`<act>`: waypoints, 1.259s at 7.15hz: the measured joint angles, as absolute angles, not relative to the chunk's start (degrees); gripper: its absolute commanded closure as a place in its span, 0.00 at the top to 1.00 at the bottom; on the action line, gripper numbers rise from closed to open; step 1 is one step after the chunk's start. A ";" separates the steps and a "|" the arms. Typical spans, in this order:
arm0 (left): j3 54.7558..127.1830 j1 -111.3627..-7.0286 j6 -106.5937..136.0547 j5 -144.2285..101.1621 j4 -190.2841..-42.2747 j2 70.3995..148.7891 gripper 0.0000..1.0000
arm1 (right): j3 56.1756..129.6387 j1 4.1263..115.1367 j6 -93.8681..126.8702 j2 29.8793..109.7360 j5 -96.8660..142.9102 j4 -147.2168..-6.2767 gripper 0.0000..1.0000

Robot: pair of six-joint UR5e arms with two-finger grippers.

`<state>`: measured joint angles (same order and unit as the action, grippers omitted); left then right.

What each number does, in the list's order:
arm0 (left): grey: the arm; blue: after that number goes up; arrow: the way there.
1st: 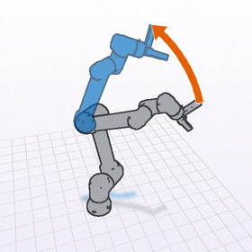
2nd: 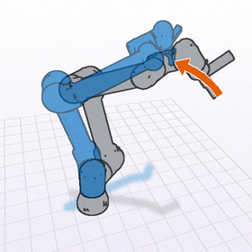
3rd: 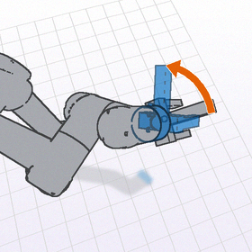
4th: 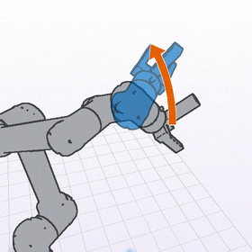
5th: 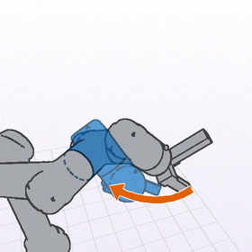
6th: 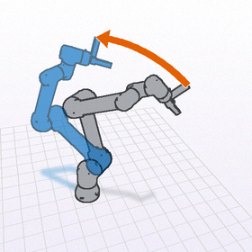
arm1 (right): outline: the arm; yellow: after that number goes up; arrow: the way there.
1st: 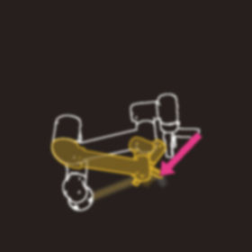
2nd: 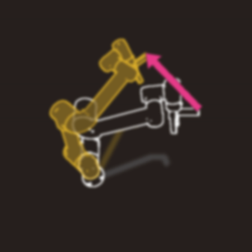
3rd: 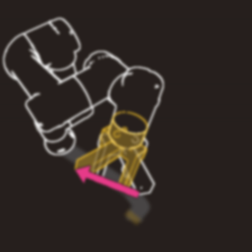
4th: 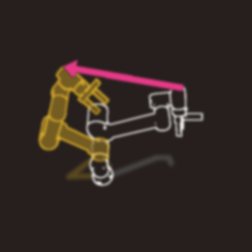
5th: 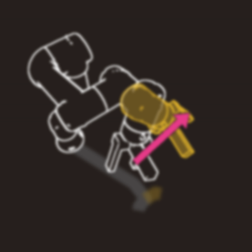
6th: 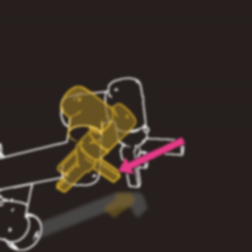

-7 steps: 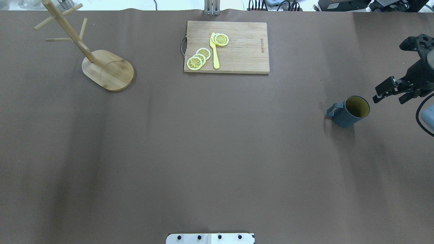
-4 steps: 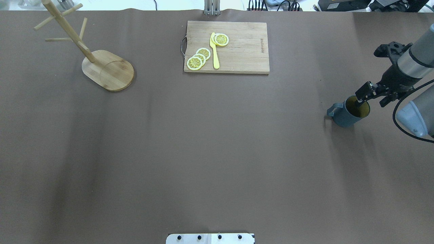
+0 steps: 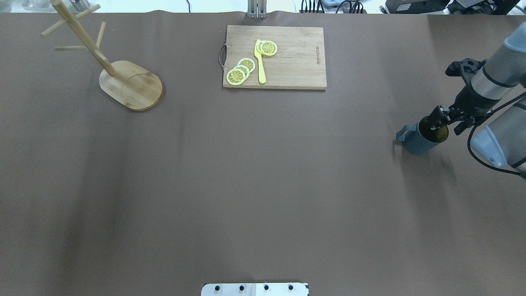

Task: Hang cup on storage rack
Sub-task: 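Carry the blue mug with the right gripper while the left arm reaches in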

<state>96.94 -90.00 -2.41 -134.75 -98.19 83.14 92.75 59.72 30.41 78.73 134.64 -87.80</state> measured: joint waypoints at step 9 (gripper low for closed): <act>97.68 -88.95 -2.44 -136.99 -105.96 82.55 0.98 | 94.78 44.30 30.35 59.95 123.90 -87.94 0.00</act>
<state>97.68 -88.95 -2.44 -136.99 -105.96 82.55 94.78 44.30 30.35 59.95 123.90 -87.94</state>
